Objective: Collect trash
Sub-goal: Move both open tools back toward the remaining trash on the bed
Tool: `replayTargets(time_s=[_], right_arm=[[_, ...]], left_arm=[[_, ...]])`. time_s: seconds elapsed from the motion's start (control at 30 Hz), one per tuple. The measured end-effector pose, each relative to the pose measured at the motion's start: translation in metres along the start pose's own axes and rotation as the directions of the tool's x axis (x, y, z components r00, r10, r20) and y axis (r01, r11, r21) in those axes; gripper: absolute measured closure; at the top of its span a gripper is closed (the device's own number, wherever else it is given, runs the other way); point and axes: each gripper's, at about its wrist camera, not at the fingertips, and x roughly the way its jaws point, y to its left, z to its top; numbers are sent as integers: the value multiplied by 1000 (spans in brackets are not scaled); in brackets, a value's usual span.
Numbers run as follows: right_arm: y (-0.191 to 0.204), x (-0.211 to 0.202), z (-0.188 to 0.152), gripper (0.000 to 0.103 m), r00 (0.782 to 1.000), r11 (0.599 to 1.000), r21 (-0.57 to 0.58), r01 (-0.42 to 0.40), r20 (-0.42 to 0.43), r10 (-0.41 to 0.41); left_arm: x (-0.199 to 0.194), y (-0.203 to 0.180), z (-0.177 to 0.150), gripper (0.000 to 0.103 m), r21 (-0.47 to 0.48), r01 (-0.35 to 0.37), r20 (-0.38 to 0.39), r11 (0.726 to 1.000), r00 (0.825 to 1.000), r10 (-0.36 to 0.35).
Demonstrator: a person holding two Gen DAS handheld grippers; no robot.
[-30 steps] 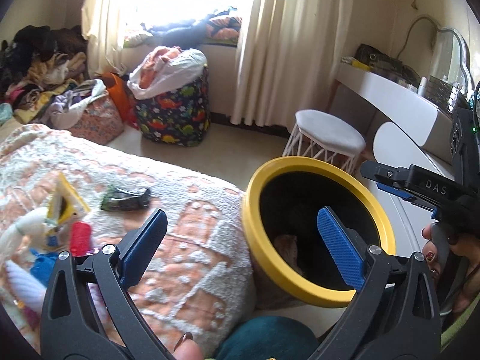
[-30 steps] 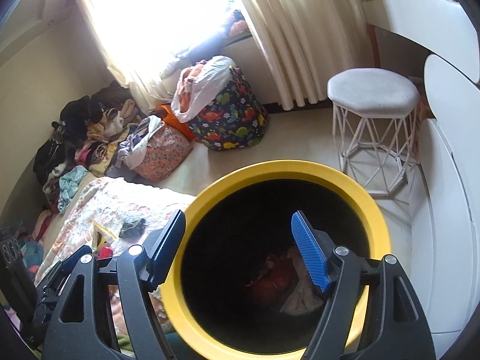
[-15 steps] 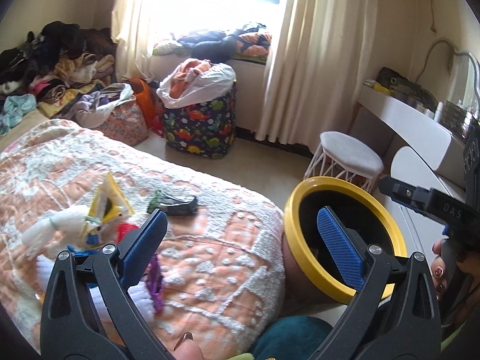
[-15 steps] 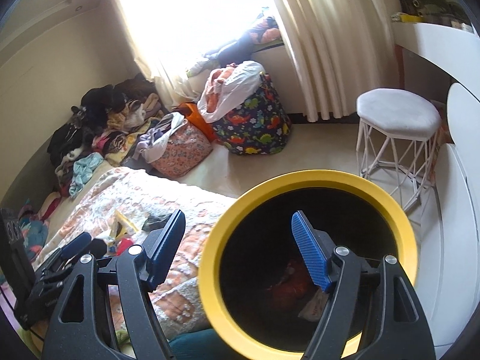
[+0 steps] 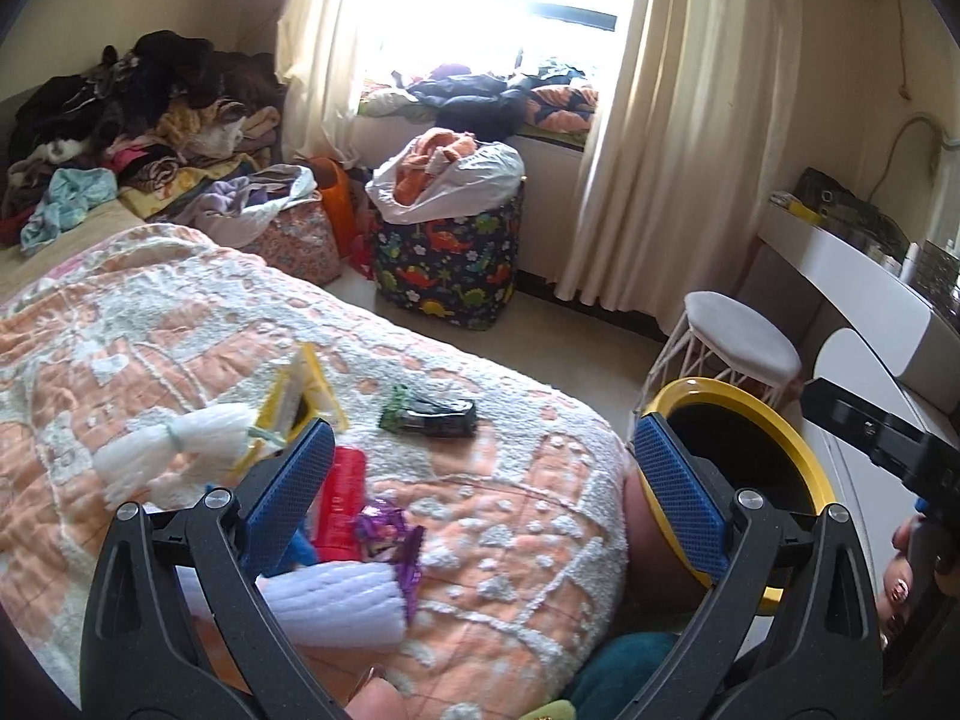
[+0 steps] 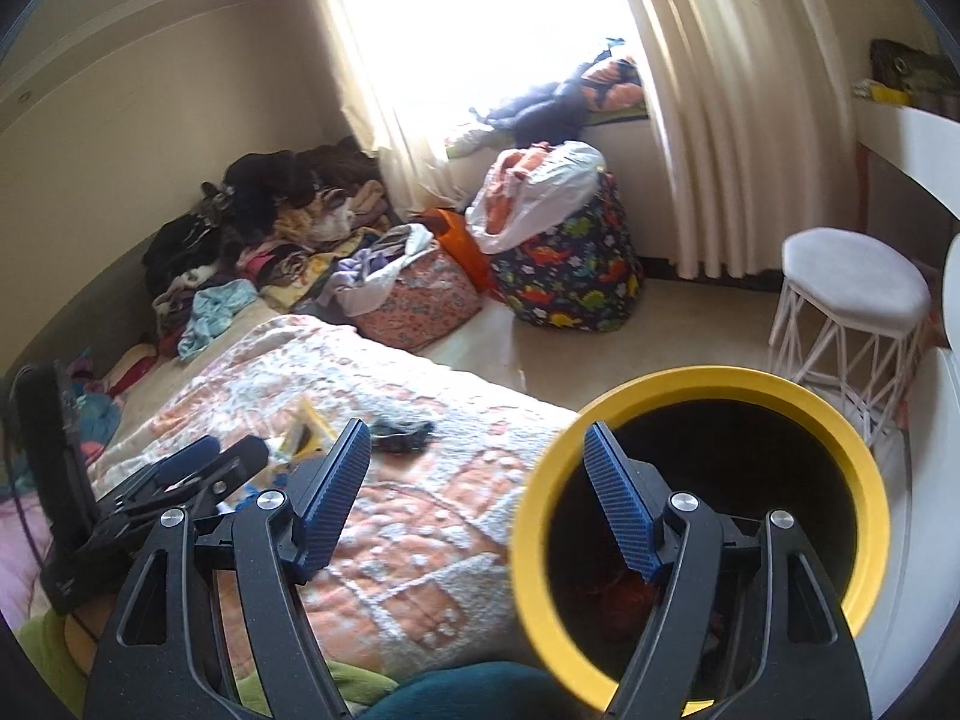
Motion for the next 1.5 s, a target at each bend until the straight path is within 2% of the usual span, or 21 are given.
replayTargets(time_s=[0.5, 0.9, 1.27, 1.5], right_arm=[[66, 9, -18, 32, 994, 982, -152, -108, -36, 103], [119, 27, -37, 32, 982, 945, -277, -176, -120, 148], [161, 56, -61, 32, 966, 885, -410, -219, -221, 137], [183, 78, -83, 32, 957, 837, -501, -221, -276, 88]], left_arm=[[-11, 51, -1, 11, -78, -83, 12, 993, 996, 85], [-19, 113, -4, 11, -173, -171, 10, 970, 984, 176], [-23, 166, -11, 11, -255, -224, -21, 941, 974, 227], [-16, 188, -18, 11, -262, -257, -78, 930, 966, 245]])
